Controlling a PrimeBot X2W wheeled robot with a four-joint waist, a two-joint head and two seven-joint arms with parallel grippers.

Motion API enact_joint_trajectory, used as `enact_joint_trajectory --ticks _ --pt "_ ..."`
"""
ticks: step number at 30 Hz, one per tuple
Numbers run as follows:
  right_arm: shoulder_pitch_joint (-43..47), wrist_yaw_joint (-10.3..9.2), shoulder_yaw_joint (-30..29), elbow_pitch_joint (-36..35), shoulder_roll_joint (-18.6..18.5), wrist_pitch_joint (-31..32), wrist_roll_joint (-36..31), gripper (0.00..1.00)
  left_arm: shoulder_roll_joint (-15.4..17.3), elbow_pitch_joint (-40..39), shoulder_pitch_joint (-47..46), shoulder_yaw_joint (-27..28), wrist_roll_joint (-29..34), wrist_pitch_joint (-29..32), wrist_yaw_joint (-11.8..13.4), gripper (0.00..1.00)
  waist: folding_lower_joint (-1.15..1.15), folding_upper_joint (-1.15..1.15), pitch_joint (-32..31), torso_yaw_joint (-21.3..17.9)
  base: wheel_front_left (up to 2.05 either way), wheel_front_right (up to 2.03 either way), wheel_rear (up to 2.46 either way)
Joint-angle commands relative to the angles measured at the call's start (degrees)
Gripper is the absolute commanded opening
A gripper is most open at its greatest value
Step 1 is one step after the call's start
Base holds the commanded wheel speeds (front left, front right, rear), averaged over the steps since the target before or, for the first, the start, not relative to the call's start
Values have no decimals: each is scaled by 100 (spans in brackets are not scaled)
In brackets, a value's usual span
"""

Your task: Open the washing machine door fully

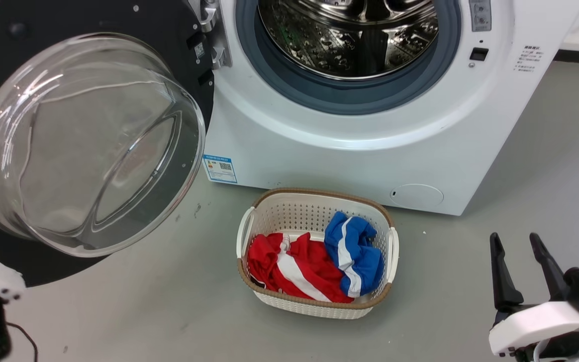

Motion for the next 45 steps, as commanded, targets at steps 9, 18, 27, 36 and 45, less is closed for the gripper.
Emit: enact_joint_trajectory --ticks 9,18,27,36,45 --pt "283 -2 42 58 11 -19 64 100 -528 -1322 1096 -278 351 -126 281 0 -1 0 -445 41 0 0 0" --pt "406 -2 134 33 10 27 68 100 -963 -2642 1884 -995 776 19 552 0 -1 0 -664 -47 0 0 0" --pt "373 -2 108 -45 11 84 -76 100 -1172 -2379 1397 -1876 1129 255 205 7 -1 0 -655 -310 0 0 0" --pt "379 -2 120 -138 11 135 -161 100 -1207 -1913 879 -2176 1321 238 20 100 -1 0 -556 -889 0 0 0" --pt "299 -2 232 -175 11 173 -189 100 -1238 -1577 856 -2178 1318 113 35 100 -1 0 -517 -1248 0 0 0"
